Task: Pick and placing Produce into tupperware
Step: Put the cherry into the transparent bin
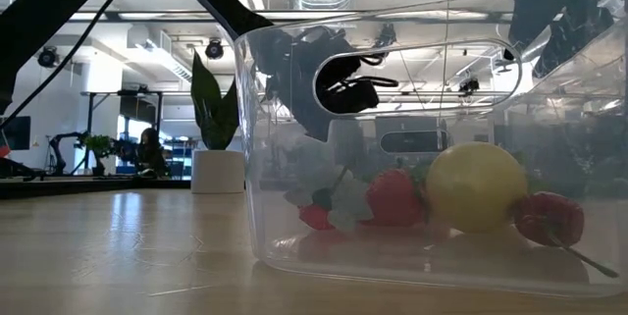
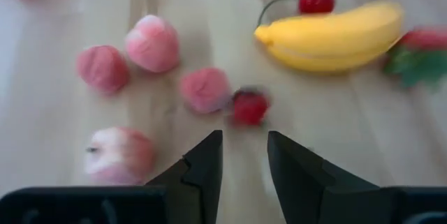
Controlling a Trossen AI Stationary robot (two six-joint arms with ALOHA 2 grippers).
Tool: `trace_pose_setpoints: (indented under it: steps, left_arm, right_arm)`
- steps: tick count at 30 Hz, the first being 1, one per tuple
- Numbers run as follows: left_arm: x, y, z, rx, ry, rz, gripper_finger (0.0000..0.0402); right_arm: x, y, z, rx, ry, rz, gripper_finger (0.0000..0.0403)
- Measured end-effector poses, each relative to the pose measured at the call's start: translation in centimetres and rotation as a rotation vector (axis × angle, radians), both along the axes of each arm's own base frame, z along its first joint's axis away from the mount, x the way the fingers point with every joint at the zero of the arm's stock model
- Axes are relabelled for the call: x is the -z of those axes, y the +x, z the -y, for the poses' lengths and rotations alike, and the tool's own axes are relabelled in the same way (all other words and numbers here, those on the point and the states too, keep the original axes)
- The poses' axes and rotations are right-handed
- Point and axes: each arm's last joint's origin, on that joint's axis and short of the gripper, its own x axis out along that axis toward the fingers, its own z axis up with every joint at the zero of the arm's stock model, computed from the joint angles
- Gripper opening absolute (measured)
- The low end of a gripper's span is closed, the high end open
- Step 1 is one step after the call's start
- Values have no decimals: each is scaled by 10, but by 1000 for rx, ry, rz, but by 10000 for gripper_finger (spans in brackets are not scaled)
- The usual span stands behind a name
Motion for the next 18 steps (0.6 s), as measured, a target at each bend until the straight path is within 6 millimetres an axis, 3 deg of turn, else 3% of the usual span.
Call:
trace_pose_setpoints:
  steps: [5,10,18]
  left_arm:
    - [-3,4,12,-50,-131,0,99]
    - [-2,7,27,-55,-48,2,107]
    - [-5,9,24,-168,-18,10,188]
  right_arm:
    - [0,0,0,0,0,0,288]
    - [0,0,0,-1,0,0,293]
    - [0,0,0,-2,-1,0,290]
